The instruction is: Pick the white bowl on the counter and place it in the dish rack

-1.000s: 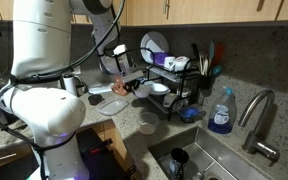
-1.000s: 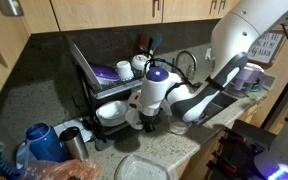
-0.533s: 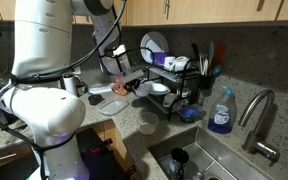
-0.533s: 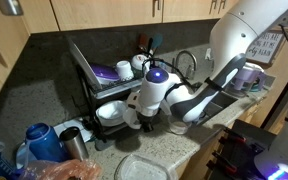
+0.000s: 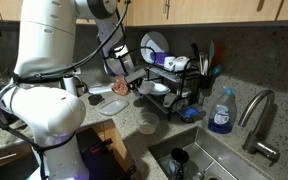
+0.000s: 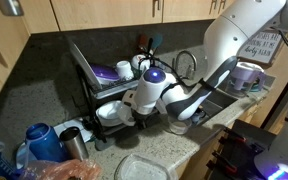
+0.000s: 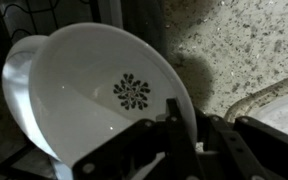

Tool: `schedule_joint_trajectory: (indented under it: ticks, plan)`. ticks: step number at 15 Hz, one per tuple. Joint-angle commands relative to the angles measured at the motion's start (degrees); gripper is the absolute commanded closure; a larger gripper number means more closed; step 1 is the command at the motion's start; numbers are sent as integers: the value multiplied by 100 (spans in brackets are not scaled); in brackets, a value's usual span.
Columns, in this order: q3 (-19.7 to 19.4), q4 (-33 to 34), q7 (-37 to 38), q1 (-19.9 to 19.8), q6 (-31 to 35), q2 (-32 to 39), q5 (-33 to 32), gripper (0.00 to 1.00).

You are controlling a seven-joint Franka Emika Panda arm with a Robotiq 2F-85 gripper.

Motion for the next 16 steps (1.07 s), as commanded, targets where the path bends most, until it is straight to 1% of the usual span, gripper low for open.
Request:
schedule_joint_trajectory:
  ticks: [1, 5, 10, 13, 16]
  plan:
    - [-400, 359, 841, 181, 451, 389, -589, 97]
    - [-701, 516, 1526, 324, 788, 513, -978, 97]
    - [-923, 558, 2214, 599, 968, 199, -1509, 97]
    - [-1025, 666, 2548, 751, 1014, 145, -1861, 97]
    - [-1106, 793, 2839, 867, 1051, 234, -2177, 97]
